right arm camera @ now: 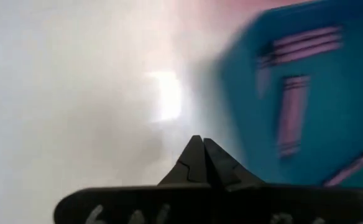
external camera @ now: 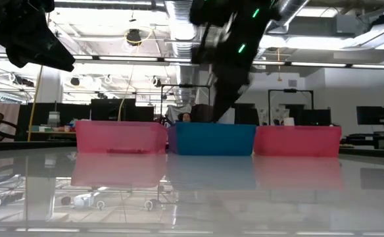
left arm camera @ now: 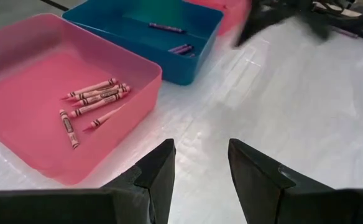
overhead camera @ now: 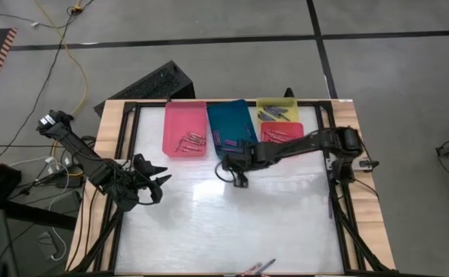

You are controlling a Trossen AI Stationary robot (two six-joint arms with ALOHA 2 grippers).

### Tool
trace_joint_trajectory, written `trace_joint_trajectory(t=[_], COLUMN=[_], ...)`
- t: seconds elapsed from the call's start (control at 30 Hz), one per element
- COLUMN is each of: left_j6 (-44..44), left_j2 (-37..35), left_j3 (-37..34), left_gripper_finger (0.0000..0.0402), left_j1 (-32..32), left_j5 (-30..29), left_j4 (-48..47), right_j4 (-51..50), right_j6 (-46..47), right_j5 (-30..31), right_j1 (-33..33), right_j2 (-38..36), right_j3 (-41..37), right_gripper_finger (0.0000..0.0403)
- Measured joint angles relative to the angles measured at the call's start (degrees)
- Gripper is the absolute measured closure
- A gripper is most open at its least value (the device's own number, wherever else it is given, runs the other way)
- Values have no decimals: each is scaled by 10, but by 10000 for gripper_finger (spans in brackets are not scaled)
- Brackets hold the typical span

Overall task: Sort crayons
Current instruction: Adjust the blue bin, then put the blue crayon into the yellow bin

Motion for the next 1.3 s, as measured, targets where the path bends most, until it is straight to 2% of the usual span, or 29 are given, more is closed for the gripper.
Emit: trace_joint_trajectory(t=[0.1,0.2,0.3,0.4,0.53,0.6,0.7,0.77,0.87,0.97,1.07,1.3], left_j6=[-6,-9,-12,-14,-18,-19,-23,-23,-23,-23,-23,-36], left_j2=[0,0,0,0,0,0,0,0,0,0,0,0], left_j3=[0,0,0,0,0,0,0,0,0,0,0,0], left_gripper_finger=[262,262,262,262,262,262,262,262,262,262,262,262], left_j1=[0,0,0,0,0,0,0,0,0,0,0,0], left_j5=[0,0,-5,-16,-22,-20,-17,-17,-18,-20,-20,-20], left_j4=[0,0,0,0,0,0,0,0,0,0,0,0], right_j4=[-63,-111,-132,-130,-129,-129,-114,-99,-71,-42,-10,66], right_j6=[35,114,180,218,269,295,360,412,484,540,588,623], right_j5=[-73,-121,-132,-114,-73,-74,-112,-161,-223,-252,-237,-134], right_j1=[50,119,203,284,365,392,419,434,452,465,483,515], right_j2=[-47,-95,-123,-128,-104,-82,-45,-22,4,13,16,16], right_j3=[0,0,0,0,0,0,0,0,0,0,3,5], right_gripper_finger=[403,403,403,403,403,403,401,391,364,334,310,282])
